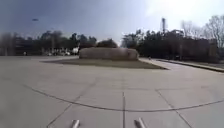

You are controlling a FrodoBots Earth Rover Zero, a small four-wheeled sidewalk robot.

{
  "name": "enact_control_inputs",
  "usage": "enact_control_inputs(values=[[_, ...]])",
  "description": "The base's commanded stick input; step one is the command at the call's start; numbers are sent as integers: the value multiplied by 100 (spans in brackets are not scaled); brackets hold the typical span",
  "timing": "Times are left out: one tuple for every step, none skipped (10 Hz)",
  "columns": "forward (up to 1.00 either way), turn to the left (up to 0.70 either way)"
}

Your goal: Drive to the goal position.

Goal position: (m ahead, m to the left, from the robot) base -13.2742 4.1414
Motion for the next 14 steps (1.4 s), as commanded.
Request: enact_control_inputs(values=[[100,0],[100,0],[100,0],[100,0],[100,0],[100,0],[100,0],[100,0],[100,0],[100,0],[100,0],[100,0],[100,0],[100,0]])
